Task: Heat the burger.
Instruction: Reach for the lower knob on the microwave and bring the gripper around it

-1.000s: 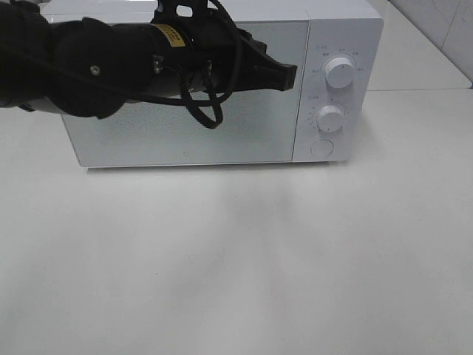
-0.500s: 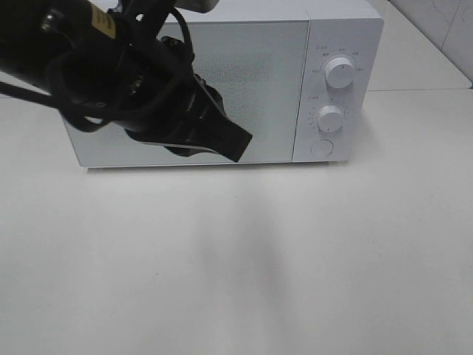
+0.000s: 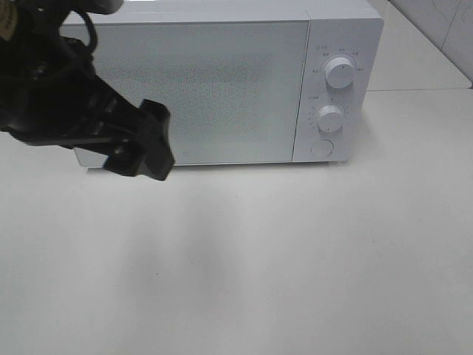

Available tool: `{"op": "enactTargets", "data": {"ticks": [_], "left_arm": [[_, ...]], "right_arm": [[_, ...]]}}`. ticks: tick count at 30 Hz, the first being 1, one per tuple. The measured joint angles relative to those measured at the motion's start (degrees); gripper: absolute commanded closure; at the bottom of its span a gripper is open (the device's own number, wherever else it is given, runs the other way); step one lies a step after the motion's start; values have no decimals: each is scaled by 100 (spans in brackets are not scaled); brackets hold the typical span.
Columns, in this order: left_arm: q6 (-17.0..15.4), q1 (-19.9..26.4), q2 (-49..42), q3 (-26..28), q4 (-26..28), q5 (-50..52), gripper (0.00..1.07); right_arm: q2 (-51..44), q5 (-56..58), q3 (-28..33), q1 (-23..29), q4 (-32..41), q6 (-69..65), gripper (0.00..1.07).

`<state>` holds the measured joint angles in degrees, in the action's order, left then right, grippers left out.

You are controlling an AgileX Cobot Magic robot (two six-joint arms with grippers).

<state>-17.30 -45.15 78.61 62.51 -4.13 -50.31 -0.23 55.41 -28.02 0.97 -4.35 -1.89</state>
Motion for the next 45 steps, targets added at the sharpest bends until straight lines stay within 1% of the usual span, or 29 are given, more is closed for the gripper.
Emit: {"op": "enactTargets", "data": {"ticks": [1, 3, 5, 6, 7, 8, 9, 10, 11, 12, 13, 14, 15, 16, 17, 19, 20, 21, 23, 24, 26, 27, 29, 31, 35, 37, 41, 43, 45], "left_arm": [[23, 223, -126, 0, 0, -258, 5], [63, 367, -206, 0, 0, -367, 5], [223, 837, -464, 0, 46, -584, 5], [223, 837, -464, 0, 46, -584, 5], [447, 1255, -642, 0, 138, -728, 5], [447, 1255, -642, 0, 138, -728, 5], [556, 1438, -710, 0, 178, -802, 6], [865, 1874, -871, -29, 281, -951, 6], [865, 1874, -871, -29, 281, -951, 6], [1031, 2114, -963, -69, 327, -1031, 6], [1318, 2538, -1152, -189, 413, -1146, 6], [1318, 2538, -1152, -189, 413, -1146, 6], [1564, 2962, -1335, -338, 441, -1220, 6], [1667, 3157, -1444, -424, 458, -1243, 6], [1667, 3157, -1444, -424, 458, -1243, 6], [1902, 3638, -1765, -705, 470, -1249, 6], [1902, 3638, -1765, -705, 470, -1249, 6], [2023, 3890, -2005, -945, 498, -1249, 6], [2091, 4005, -2143, -1094, 533, -1249, 6], [2252, 4223, -2389, -1387, 682, -1226, 6], [2338, 4314, -2504, -1518, 756, -1203, 6], [2498, 4549, -2767, -1828, 934, -1192, 6], [2555, 4641, -2876, -1960, 1003, -1192, 6], [2681, 4841, -3375, -2269, 1186, -1209, 6], [2722, 4870, -3942, -2510, 1346, -1226, 6], [2739, 4876, -4526, -2716, 1409, -1238, 6], [2744, 4876, -5019, -2836, 1432, -1261, 6], [2744, 4876, -5523, -2899, 1392, -1295, 6], [2744, 4876, -5638, -2905, 1364, -1301, 6]], "right_arm": [[0, 0, 0, 0, 0, 0, 31], [0, 0, 0, 0, 0, 0, 31], [0, 0, 0, 0, 0, 0, 31], [0, 0, 0, 0, 0, 0, 31], [0, 0, 0, 0, 0, 0, 31], [0, 0, 0, 0, 0, 0, 31], [0, 0, 0, 0, 0, 0, 31], [0, 0, 0, 0, 0, 0, 31], [0, 0, 0, 0, 0, 0, 31], [0, 0, 0, 0, 0, 0, 31], [0, 0, 0, 0, 0, 0, 31], [0, 0, 0, 0, 0, 0, 31], [0, 0, 0, 0, 0, 0, 31], [0, 0, 0, 0, 0, 0, 31], [0, 0, 0, 0, 0, 0, 31], [0, 0, 0, 0, 0, 0, 31], [0, 0, 0, 0, 0, 0, 31], [0, 0, 0, 0, 0, 0, 31], [0, 0, 0, 0, 0, 0, 31], [0, 0, 0, 0, 0, 0, 31], [0, 0, 0, 0, 0, 0, 31], [0, 0, 0, 0, 0, 0, 31], [0, 0, 0, 0, 0, 0, 31], [0, 0, 0, 0, 0, 0, 31], [0, 0, 0, 0, 0, 0, 31], [0, 0, 0, 0, 0, 0, 31], [0, 0, 0, 0, 0, 0, 31], [0, 0, 0, 0, 0, 0, 31], [0, 0, 0, 0, 0, 0, 31]]}}
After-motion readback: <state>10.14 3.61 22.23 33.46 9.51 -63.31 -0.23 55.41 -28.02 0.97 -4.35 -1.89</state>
